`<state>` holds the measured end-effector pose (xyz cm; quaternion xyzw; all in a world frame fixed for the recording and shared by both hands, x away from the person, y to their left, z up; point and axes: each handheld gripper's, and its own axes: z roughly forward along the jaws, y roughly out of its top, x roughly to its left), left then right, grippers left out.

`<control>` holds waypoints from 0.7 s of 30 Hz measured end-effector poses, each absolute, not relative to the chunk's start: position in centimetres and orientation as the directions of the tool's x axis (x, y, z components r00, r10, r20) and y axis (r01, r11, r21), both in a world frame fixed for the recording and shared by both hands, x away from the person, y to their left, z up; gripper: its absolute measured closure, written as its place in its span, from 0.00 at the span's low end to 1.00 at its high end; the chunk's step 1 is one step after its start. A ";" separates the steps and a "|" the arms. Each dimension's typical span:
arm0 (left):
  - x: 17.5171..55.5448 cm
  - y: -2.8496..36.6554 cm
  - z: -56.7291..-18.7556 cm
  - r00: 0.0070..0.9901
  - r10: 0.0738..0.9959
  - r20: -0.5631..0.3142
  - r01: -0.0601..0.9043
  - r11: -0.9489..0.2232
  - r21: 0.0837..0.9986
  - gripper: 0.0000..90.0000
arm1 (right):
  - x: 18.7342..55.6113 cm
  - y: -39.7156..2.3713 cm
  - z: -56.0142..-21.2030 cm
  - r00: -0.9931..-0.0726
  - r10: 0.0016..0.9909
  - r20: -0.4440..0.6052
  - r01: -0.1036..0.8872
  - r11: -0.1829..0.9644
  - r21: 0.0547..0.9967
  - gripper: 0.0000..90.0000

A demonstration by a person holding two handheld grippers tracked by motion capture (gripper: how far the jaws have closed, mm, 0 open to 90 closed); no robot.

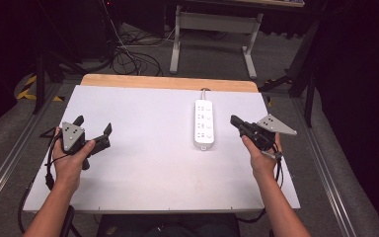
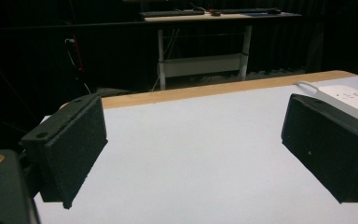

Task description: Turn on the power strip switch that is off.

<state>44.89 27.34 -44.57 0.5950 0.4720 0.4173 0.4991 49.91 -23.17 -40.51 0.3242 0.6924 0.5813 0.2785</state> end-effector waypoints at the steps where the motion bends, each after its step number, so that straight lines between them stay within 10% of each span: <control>1: 44.9 27.4 -44.6 0.206 0.978 0.026 0.145 -0.057 0.988 0.08 | 49.8 -23.2 -40.6 -0.636 0.772 -0.014 0.119 0.116 0.986 1.00; 13: 44.8 27.4 -44.6 0.207 0.978 0.024 0.144 -0.055 0.988 0.08 | 49.7 -23.1 -40.9 -0.613 0.790 -0.009 0.093 0.083 0.992 0.78; 21: 44.9 27.3 -44.6 0.211 0.977 0.028 0.144 -0.059 0.988 0.08 | 50.2 -23.5 -41.1 -0.569 0.820 0.066 0.121 0.004 0.993 0.44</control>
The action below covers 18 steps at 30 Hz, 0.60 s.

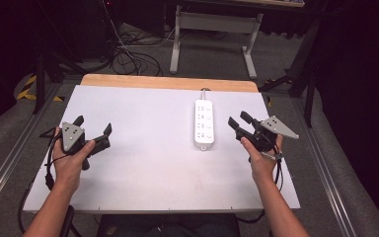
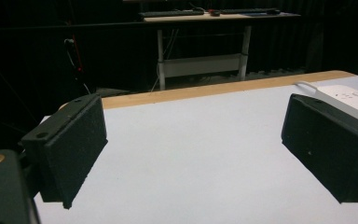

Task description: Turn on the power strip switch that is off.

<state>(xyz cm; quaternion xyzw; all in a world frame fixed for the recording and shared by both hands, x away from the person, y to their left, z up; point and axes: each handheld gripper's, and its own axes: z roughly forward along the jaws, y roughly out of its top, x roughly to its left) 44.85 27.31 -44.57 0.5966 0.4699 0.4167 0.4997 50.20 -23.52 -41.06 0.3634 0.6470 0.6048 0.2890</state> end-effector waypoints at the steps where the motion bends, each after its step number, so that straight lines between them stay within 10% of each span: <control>1: 44.8 27.3 -44.6 0.212 0.977 0.028 0.144 -0.059 0.988 0.08 | 50.3 -23.5 -41.1 -0.560 0.826 0.061 0.117 0.006 0.993 0.39; 7: 44.9 27.3 -44.6 0.211 0.977 0.029 0.144 -0.060 0.988 0.08 | 50.9 -23.2 -41.5 -0.524 0.850 0.058 0.149 0.025 0.989 0.06; 18: 44.8 27.3 -44.6 0.214 0.976 0.029 0.143 -0.061 0.988 0.08 | 50.9 -23.2 -41.6 -0.520 0.853 0.051 0.133 0.021 0.991 0.04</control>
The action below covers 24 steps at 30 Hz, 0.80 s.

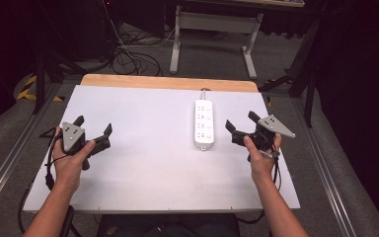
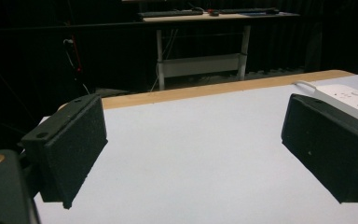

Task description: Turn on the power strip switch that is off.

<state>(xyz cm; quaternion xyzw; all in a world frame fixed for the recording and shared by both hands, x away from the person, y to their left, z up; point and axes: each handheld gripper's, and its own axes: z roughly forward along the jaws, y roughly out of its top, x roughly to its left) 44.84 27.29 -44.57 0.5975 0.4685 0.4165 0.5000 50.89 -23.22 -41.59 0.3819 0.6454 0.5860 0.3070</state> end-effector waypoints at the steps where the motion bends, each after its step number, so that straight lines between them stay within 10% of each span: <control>1: 44.8 27.3 -44.6 0.215 0.976 0.029 0.143 -0.061 0.988 0.08 | 50.9 -23.2 -41.6 -0.520 0.853 0.051 0.131 0.021 0.991 0.04; 24: 45.0 27.0 -44.5 0.230 0.973 0.027 0.139 -0.060 0.988 0.08 | 50.6 -23.3 -42.1 -0.516 0.856 0.041 0.154 0.045 0.987 0.05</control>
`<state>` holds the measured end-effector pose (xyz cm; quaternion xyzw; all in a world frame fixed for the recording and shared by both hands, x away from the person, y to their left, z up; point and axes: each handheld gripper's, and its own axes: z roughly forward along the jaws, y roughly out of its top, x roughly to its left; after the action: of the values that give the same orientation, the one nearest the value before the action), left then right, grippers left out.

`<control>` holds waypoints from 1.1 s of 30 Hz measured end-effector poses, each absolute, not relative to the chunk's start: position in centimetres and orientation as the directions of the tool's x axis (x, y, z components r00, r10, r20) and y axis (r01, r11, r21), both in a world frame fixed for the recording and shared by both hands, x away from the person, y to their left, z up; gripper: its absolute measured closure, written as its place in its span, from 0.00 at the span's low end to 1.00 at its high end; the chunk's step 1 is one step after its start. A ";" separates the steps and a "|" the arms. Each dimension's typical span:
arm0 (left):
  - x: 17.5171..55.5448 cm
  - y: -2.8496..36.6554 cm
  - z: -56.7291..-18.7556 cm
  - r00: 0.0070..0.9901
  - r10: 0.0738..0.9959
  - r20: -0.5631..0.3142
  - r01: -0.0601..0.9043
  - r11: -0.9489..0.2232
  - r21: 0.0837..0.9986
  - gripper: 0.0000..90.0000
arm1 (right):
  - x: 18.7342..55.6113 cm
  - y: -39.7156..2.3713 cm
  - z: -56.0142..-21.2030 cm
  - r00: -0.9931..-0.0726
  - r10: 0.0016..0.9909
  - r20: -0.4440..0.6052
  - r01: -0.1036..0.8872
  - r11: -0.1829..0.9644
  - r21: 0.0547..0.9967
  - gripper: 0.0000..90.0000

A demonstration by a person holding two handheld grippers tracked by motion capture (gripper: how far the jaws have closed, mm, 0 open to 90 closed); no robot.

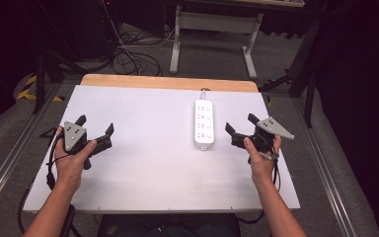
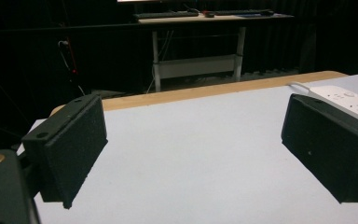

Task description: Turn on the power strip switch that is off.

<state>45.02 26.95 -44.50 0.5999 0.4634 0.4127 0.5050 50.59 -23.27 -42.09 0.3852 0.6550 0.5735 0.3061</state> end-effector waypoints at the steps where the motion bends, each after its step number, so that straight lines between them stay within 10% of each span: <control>1: 45.0 26.9 -44.5 0.231 0.973 0.027 0.139 -0.061 0.988 0.08 | 50.6 -23.3 -42.1 -0.515 0.856 0.040 0.153 0.046 0.987 0.05; 33: 45.3 26.7 -44.5 0.239 0.971 0.024 0.142 -0.059 0.988 0.09 | 50.3 -23.4 -42.2 -0.511 0.859 0.028 0.152 0.059 0.987 0.06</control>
<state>45.29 26.73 -44.50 0.6021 0.4622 0.4086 0.5068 50.33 -23.41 -42.24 0.3843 0.6577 0.5682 0.3111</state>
